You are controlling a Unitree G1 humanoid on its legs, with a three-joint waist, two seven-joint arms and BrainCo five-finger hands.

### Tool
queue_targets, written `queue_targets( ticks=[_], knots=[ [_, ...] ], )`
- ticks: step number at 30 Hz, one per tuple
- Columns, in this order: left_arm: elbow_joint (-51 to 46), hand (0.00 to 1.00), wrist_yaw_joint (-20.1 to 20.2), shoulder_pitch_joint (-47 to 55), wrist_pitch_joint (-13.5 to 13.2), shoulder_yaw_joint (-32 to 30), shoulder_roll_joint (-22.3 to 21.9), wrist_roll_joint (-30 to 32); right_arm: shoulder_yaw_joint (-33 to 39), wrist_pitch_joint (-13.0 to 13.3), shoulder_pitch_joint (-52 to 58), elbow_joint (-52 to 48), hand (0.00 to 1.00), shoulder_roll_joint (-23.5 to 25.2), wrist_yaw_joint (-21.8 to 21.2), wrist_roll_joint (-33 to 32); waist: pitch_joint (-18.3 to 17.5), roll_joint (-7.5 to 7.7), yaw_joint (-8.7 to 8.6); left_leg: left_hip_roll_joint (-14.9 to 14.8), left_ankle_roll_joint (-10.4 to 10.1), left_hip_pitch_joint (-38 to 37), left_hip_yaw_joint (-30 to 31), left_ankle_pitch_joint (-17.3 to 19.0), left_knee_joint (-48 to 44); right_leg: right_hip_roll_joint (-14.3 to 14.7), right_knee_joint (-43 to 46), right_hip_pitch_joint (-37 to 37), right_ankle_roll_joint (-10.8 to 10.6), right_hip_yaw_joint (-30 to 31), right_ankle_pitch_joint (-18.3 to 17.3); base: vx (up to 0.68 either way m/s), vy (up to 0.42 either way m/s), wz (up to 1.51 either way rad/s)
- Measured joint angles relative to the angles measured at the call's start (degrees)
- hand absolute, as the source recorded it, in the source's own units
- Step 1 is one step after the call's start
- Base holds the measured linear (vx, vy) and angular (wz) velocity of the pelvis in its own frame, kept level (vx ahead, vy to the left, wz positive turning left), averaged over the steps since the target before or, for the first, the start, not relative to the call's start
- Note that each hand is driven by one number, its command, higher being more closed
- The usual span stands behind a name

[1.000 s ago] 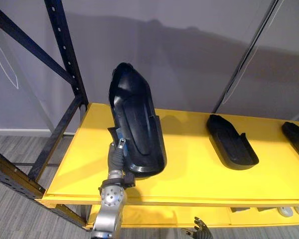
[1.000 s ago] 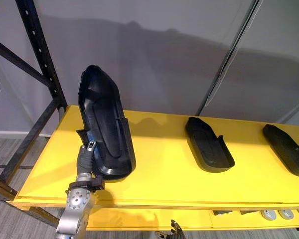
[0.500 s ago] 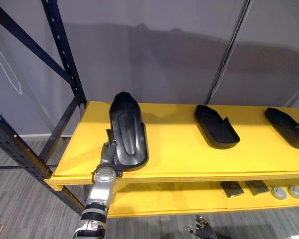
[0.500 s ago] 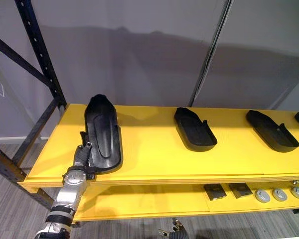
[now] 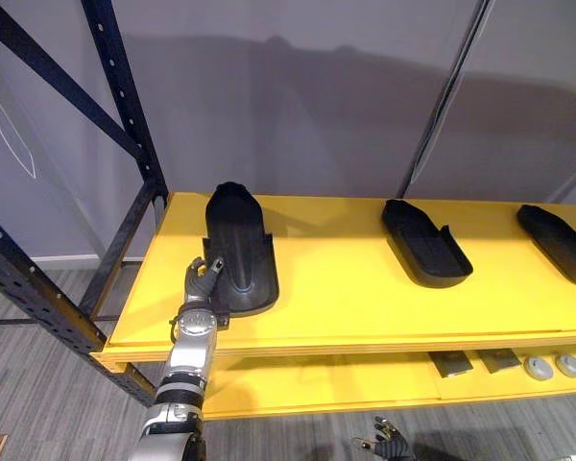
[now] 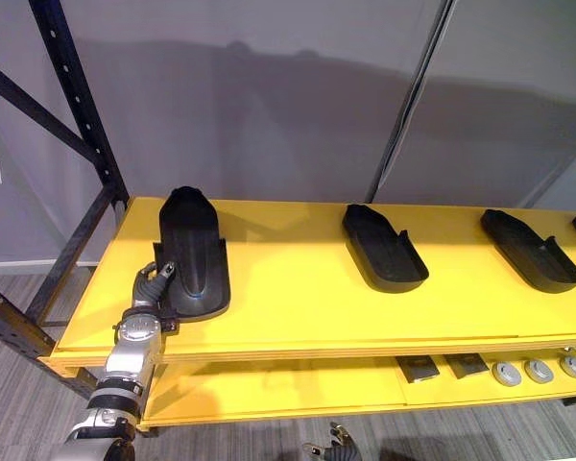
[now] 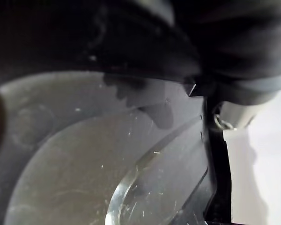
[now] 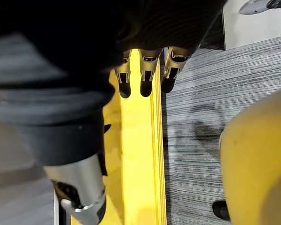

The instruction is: Walk over and take plastic housings, then place them on the shelf

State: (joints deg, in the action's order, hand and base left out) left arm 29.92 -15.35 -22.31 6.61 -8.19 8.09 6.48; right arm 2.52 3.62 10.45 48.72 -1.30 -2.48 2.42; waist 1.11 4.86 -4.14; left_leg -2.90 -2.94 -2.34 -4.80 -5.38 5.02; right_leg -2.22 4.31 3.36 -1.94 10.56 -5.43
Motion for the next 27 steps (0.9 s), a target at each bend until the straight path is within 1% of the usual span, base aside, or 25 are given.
queue_targets(
  ticks=[4,7,11,13,17,21,24,25,26,27],
  knots=[
    [0.0,0.0,-0.2,-1.0,0.0,0.0,0.5,-0.1,0.0,0.0,-0.6,0.4,0.0,-0.1,0.0,0.1,0.8,-0.03,-0.15,-0.5,-0.3,-0.9,0.0,0.4,0.0,0.5,0.0,0.7,0.0,0.1,0.0,0.04,-0.006,-0.03],
    [0.0,0.0,-0.2,-1.4,0.0,0.2,0.5,-0.2,0.0,0.0,-0.9,0.4,0.0,-0.1,0.0,0.1,1.0,-0.12,-0.77,-0.7,-0.4,-1.0,-0.1,0.6,0.0,0.6,0.1,0.6,0.0,0.2,0.0,-0.04,0.003,-0.05],
    [-1.1,0.0,-0.3,-1.5,0.0,0.8,0.5,-0.2,0.0,0.0,-0.9,0.2,0.0,-0.1,-0.1,0.1,1.4,-0.18,-0.66,-0.7,-0.3,-1.1,-0.5,0.6,0.2,0.5,0.2,0.4,0.0,0.5,0.0,-0.08,0.017,-0.05],
    [-5.0,0.0,-0.3,-1.4,-0.1,1.0,0.4,-0.2,0.0,0.0,-0.9,-0.1,0.0,-0.1,-0.1,0.1,2.0,-0.1,-0.35,-0.6,-0.5,-1.1,-0.6,0.8,0.2,0.5,0.2,0.3,0.0,0.4,0.0,-0.09,0.019,0.0],
    [-11.8,0.0,-0.2,-0.1,-0.9,1.8,0.2,-0.2,0.0,-0.1,-0.8,-0.1,0.0,-0.1,-0.3,0.1,2.1,-0.11,0.32,-0.6,-0.5,-1.2,-0.9,0.8,0.2,0.4,0.2,0.4,-0.1,0.6,0.0,-0.02,0.009,0.0],
    [-20.0,0.0,-0.7,2.3,-1.6,2.7,-1.9,-0.2,0.0,-0.1,-0.6,-0.3,0.0,-0.1,-0.4,0.1,2.1,-0.07,0.54,-0.6,-0.2,-1.1,-1.0,0.7,0.0,0.3,0.2,0.5,-0.1,0.9,0.1,0.03,0.01,-0.03],
    [-25.9,0.0,-1.1,3.9,-2.5,3.7,-4.9,0.0,0.1,-0.1,0.2,-1.4,0.0,-0.1,-0.4,0.1,2.1,-0.06,1.2,-0.6,-0.1,-1.0,-1.1,0.9,-0.1,0.1,0.3,0.7,-0.2,1.1,0.1,0.04,0.022,-0.02],
    [-29.2,1.0,-1.1,5.2,-3.2,4.8,-5.7,0.1,0.1,-0.1,0.7,-2.2,0.0,-0.1,-0.4,0.1,2.1,-0.07,1.42,-0.6,0.0,-0.9,-1.1,1.3,-0.7,0.1,0.4,0.8,-0.2,1.2,0.1,0.0,0.0,0.0],
    [-30.8,1.0,-1.1,6.0,-3.7,5.5,-5.9,0.4,0.1,-0.1,1.0,-2.5,0.0,-0.1,-0.4,0.1,2.1,-0.08,1.6,-0.7,0.0,-0.9,-1.1,1.6,-1.0,0.1,0.4,0.9,-0.2,1.3,0.1,0.0,0.0,0.0],
    [-34.3,1.0,-1.1,8.0,-4.4,6.9,-6.2,0.5,0.0,-0.1,1.4,-3.0,0.0,0.0,-0.4,0.1,2.0,-0.09,1.65,-0.9,0.1,-0.9,-1.1,2.3,-1.7,0.1,0.4,1.2,-0.2,1.3,0.1,0.0,0.0,0.0]
  ],
)
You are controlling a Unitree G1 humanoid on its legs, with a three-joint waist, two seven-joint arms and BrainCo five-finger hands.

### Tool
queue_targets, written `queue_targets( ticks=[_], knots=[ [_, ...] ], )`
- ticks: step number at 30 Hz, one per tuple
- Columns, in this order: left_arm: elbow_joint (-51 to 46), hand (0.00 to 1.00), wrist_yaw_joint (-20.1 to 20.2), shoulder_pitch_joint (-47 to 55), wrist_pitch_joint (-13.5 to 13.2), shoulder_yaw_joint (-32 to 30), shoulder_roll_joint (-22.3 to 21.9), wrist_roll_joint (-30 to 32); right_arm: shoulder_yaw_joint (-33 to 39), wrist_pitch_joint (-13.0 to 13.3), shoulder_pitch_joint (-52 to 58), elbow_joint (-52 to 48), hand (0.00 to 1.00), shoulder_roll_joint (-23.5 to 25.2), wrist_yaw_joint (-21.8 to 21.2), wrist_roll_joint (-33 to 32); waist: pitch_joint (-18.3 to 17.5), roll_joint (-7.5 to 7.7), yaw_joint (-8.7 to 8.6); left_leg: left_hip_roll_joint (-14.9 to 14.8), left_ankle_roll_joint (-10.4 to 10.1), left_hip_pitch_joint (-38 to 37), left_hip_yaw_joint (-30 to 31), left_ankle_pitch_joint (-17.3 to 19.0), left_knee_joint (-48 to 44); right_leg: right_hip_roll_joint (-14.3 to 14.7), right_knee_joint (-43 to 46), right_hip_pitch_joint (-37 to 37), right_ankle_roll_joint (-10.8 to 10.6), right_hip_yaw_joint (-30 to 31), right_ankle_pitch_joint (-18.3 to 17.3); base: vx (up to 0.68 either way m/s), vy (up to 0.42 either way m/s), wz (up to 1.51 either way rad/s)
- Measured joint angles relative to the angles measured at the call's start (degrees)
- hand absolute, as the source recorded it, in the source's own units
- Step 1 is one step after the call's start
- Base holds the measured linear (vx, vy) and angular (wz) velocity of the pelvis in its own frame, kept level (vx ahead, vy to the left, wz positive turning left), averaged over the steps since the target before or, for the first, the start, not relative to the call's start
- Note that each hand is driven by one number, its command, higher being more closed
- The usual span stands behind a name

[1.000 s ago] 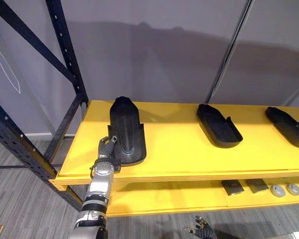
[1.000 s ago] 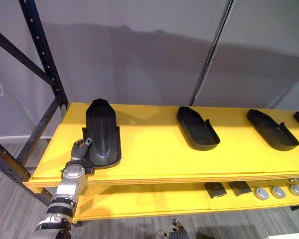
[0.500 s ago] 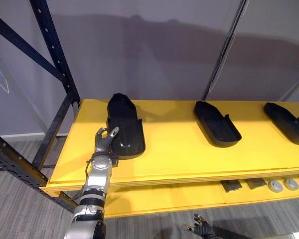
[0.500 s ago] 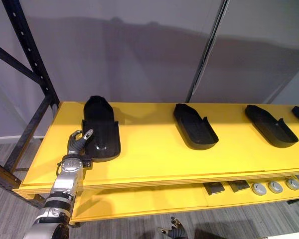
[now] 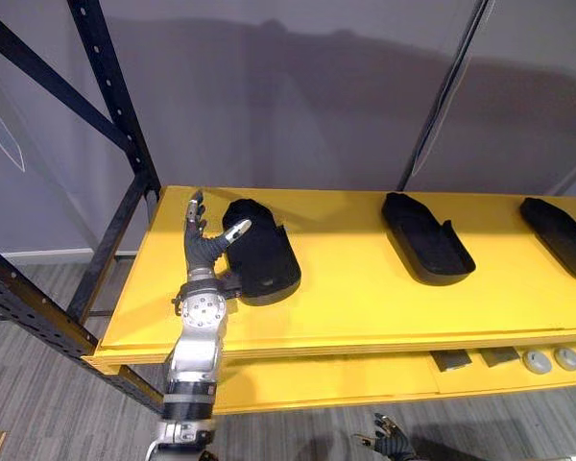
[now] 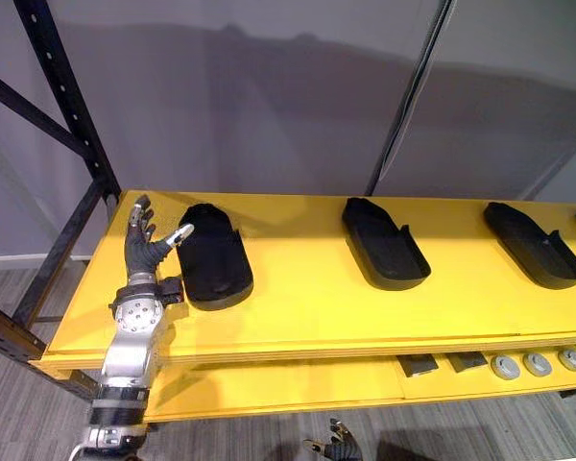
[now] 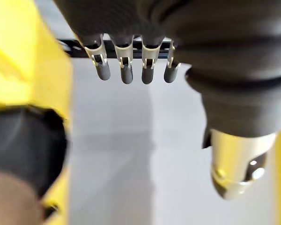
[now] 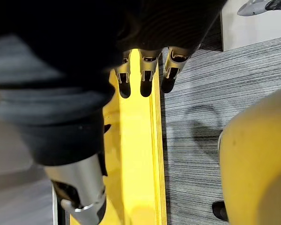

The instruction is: Walk over and take plastic housings, then place them on the shelf

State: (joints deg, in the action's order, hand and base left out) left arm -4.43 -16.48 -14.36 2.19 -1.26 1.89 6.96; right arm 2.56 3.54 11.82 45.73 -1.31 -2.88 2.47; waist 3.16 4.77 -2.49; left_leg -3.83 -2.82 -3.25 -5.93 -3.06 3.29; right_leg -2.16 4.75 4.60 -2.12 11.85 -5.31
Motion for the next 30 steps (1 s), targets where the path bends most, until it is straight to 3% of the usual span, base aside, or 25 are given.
queue_targets(
  ticks=[6,11,16,24,30],
  knots=[
    [-11.1,1.0,2.4,14.1,-6.1,7.6,-1.8,0.2,-0.6,0.2,2.1,-2.2,0.0,0.1,0.1,-0.1,-0.9,-0.54,0.95,-1.0,-0.4,1.3,0.0,3.2,-3.7,0.7,0.8,0.4,0.0,0.1,0.0,0.0,0.0,0.0],
    [-11.4,1.0,6.7,21.5,-6.5,11.9,-2.1,1.9,-0.7,0.2,2.4,-2.2,0.0,0.1,0.1,0.0,-1.0,-0.47,1.97,-2.3,-1.0,2.7,-0.3,3.7,-5.6,1.7,0.8,-0.4,-0.1,0.0,-0.2,-0.04,-0.019,-0.04],
    [-10.5,1.0,9.4,22.0,-6.9,14.7,-2.9,4.7,-1.1,0.2,2.5,-2.3,0.0,0.1,0.6,0.0,-1.2,-0.33,2.06,-2.2,-0.9,3.3,-0.7,3.8,-6.8,1.5,0.8,-0.8,-0.9,-0.6,-0.7,-0.05,0.009,0.04],
    [-0.4,1.0,8.7,20.4,-6.3,16.6,-3.7,11.4,-1.6,0.2,2.7,-2.4,0.0,1.3,1.2,0.0,-1.6,0.27,2.02,-1.3,-0.2,5.3,-1.4,6.2,-10.2,0.1,1.0,-0.8,-1.3,-0.2,-1.0,0.02,0.056,-0.02],
    [8.2,1.0,6.8,17.2,-4.7,14.9,-3.8,11.5,-1.6,0.2,2.7,-2.7,0.0,1.8,1.8,0.0,-1.7,0.22,1.91,-1.4,-0.4,5.6,-2.2,7.3,-11.6,0.0,1.8,-1.2,-1.4,0.1,-1.0,0.03,0.038,-0.05]
  ],
)
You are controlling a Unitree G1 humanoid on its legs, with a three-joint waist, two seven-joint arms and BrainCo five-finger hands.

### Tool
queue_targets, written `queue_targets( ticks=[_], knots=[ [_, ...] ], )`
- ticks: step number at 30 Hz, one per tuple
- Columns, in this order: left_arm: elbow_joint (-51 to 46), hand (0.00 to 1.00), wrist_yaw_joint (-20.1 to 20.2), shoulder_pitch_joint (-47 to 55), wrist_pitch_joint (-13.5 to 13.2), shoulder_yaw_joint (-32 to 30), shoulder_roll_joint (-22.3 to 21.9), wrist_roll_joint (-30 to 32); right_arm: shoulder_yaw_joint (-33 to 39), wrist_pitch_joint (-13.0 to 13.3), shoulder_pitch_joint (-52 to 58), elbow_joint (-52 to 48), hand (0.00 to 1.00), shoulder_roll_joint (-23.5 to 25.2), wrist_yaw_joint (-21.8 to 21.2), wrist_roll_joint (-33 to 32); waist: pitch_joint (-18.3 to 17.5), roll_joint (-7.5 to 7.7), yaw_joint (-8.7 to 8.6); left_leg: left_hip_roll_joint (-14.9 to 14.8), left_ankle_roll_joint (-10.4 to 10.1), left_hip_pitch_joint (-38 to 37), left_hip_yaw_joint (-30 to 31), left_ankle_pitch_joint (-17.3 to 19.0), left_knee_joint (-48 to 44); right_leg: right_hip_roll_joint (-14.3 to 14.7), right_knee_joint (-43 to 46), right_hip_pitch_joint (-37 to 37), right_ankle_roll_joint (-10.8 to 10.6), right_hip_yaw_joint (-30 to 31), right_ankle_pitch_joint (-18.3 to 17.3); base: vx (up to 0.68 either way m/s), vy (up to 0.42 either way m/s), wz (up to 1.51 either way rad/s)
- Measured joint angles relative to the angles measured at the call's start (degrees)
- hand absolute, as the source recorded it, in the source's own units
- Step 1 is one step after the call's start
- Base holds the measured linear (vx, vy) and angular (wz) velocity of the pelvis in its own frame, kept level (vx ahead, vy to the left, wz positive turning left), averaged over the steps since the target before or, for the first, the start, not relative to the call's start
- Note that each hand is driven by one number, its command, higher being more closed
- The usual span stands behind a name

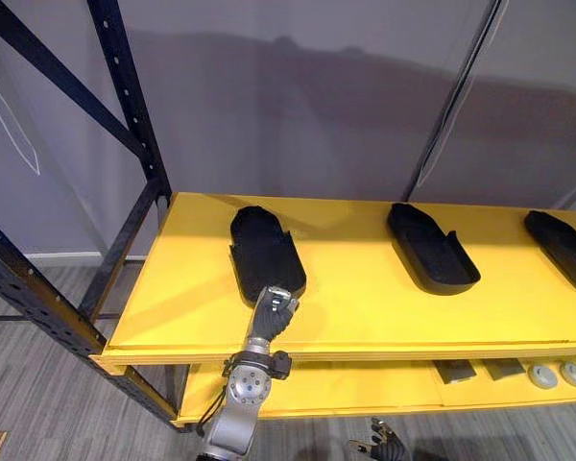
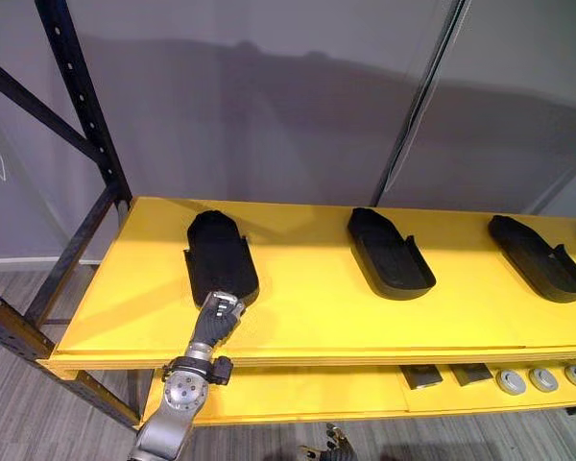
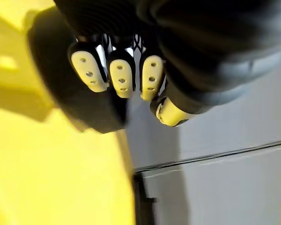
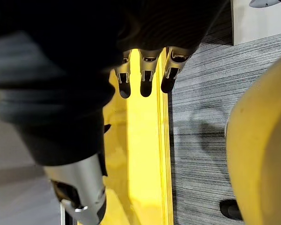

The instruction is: Walk over and take plastic housings, then place them on the shelf

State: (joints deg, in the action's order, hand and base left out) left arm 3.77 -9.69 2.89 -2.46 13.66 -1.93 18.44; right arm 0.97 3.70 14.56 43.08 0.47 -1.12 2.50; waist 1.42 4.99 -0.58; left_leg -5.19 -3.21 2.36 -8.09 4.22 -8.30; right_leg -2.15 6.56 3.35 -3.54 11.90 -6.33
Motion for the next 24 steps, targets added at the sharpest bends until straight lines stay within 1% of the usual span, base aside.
queue_targets(
  ticks=[5,8,10,15,18,24],
  knots=[
    [4.7,1.0,-0.7,0.0,1.2,-2.4,0.1,0.0,0.0,0.0,0.4,-0.4,0.0,0.0,0.1,0.1,-0.6,-0.66,0.1,-0.3,-0.1,-0.9,-1.2,0.0,1.1,0.2,1.1,-0.7,0.0,0.2,0.0,0.01,0.007,-0.11],
    [6.0,1.0,-1.4,-0.1,1.3,-3.3,0.3,0.0,0.0,0.0,1.0,-1.0,0.0,0.0,0.1,0.1,-1.5,-1.02,-0.05,-0.5,0.1,-1.7,-1.5,-0.3,2.8,0.7,2.3,-1.5,0.1,0.1,0.1,-0.01,-0.008,-0.09],
    [6.8,1.0,-1.5,-0.2,1.4,-3.5,0.4,0.0,0.0,0.0,1.1,-0.9,0.0,0.0,0.2,0.1,-1.6,-1.18,-0.03,-0.5,-0.1,-3.2,-1.9,-1.4,4.8,0.9,2.9,-1.5,0.2,0.0,0.1,-0.01,-0.013,-0.04],
    [8.3,1.0,-2.5,-1.9,1.5,-5.6,0.4,1.3,0.0,0.0,1.1,-0.9,0.0,0.0,0.1,0.1,-2.2,-1.0,-0.24,-0.4,-0.2,-4.4,-2.4,-4.2,9.6,1.1,2.9,-2.4,0.5,-0.1,0.4,-0.02,-0.004,0.0],
    [8.8,1.0,-3.1,-2.5,2.4,-7.2,0.5,2.3,0.0,0.0,1.1,-0.9,0.0,0.0,0.1,0.1,-2.3,-1.31,-0.61,0.0,-0.1,-6.0,-2.6,-6.4,13.2,1.0,2.5,-2.3,0.6,-0.1,0.4,-0.04,0.011,0.0],
    [9.9,1.0,-4.8,-3.9,3.5,-10.7,0.5,2.3,0.1,0.0,1.0,-0.9,0.0,0.0,0.0,0.1,-2.2,-1.21,-0.94,0.8,0.5,-6.0,-2.8,-7.5,13.6,0.3,0.4,-2.2,0.5,-0.4,0.3,-0.08,0.026,-0.01]
  ],
)
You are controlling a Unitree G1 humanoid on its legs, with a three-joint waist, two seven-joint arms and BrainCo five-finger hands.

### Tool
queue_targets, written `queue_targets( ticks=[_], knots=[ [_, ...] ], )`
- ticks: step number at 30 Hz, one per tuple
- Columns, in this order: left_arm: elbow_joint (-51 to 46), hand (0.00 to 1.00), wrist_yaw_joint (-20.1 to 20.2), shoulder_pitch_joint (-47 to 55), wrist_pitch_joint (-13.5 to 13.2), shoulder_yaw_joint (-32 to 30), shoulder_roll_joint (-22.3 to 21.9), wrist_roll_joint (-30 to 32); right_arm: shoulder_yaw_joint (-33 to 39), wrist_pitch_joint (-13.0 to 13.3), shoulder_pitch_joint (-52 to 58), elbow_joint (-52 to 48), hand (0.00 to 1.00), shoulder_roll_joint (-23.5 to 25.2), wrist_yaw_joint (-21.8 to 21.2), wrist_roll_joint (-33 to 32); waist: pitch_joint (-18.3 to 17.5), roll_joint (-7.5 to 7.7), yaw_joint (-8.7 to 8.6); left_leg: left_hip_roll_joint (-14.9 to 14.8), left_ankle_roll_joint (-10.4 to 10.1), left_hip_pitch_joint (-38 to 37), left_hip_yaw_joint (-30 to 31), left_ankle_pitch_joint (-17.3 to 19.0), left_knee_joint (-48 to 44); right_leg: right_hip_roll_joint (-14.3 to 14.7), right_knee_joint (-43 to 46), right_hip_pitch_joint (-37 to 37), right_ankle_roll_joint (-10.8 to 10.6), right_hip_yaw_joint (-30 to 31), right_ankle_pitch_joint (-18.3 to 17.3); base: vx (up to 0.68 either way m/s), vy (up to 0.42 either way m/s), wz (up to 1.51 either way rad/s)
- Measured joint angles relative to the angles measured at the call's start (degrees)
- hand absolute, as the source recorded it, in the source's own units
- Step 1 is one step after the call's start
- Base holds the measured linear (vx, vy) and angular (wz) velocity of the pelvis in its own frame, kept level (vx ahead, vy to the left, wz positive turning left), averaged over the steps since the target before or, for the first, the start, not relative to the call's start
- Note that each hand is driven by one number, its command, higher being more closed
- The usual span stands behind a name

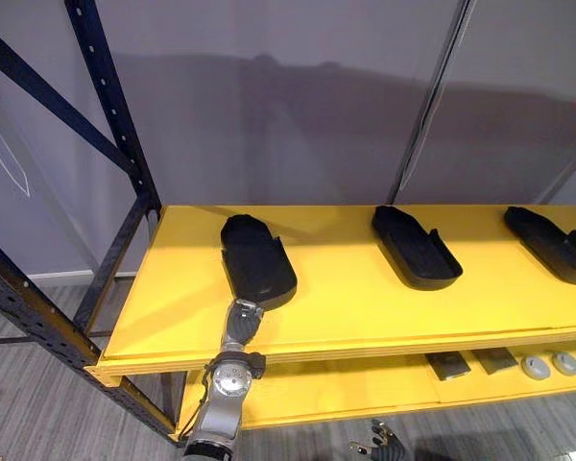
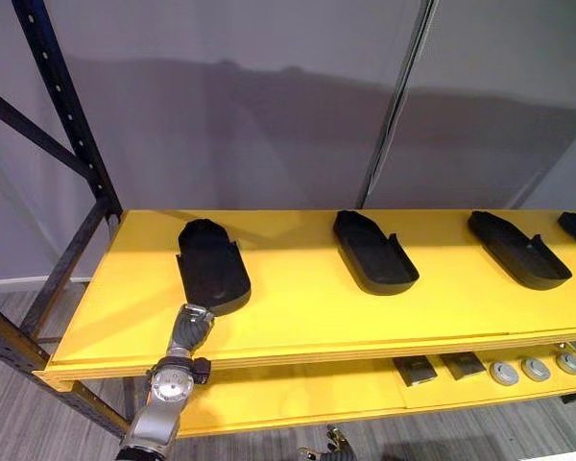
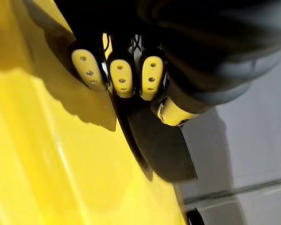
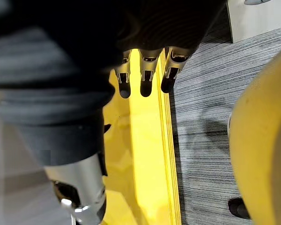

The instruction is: Walk over and take plastic housings, then place them on the shelf

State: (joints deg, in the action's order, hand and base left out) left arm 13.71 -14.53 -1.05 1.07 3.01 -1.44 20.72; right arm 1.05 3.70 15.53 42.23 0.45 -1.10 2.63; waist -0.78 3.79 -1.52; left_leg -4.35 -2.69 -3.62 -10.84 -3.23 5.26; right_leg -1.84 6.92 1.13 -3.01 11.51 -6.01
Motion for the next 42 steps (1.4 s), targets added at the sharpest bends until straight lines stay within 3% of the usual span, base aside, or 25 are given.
queue_targets(
  ticks=[7,14,24,34,42],
  knots=[
    [1.0,1.0,-1.5,-2.1,0.4,-3.8,0.3,0.0,0.3,0.0,-0.2,0.2,0.0,0.1,-0.1,0.0,0.3,0.23,-0.28,1.4,0.3,0.1,0.0,-0.2,0.0,-1.2,-2.4,1.0,-0.9,-0.1,0.0,-0.01,0.047,0.02],
    [1.5,1.0,-1.7,-4.2,0.4,-4.1,2.8,0.0,0.6,0.0,-1.9,2.5,0.0,0.5,-0.2,0.3,1.3,1.08,-0.31,1.8,0.6,-0.7,0.0,0.0,0.0,-1.7,-3.7,2.9,-1.1,-0.1,0.6,0.04,0.022,0.01],
    [3.0,1.0,-1.9,-5.9,0.0,-4.8,3.2,-0.1,0.6,0.0,-2.7,2.8,0.0,0.4,-0.5,0.9,2.4,1.17,-0.51,1.8,0.6,-1.3,-0.2,0.0,0.0,-1.6,-3.6,2.9,-1.0,0.2,0.7,-0.03,0.017,-0.01],
    [-11.3,1.0,-0.6,5.6,-1.7,5.6,-0.5,-0.4,0.5,0.1,-1.9,1.9,0.0,0.3,-0.1,1.0,3.3,1.96,0.99,1.1,0.7,-0.8,0.1,1.6,-0.1,-1.5,-2.1,2.6,-1.1,0.4,0.8,0.0,0.004,0.01],
    [-13.0,1.0,1.5,5.9,-3.2,9.8,-1.2,-1.3,0.0,0.1,-0.1,-0.8,0.0,0.4,0.4,1.0,3.2,1.81,1.09,-0.9,-0.1,-0.8,0.3,2.5,-1.4,0.5,0.6,1.8,-0.6,0.3,1.1,-0.01,0.001,0.0]
  ],
)
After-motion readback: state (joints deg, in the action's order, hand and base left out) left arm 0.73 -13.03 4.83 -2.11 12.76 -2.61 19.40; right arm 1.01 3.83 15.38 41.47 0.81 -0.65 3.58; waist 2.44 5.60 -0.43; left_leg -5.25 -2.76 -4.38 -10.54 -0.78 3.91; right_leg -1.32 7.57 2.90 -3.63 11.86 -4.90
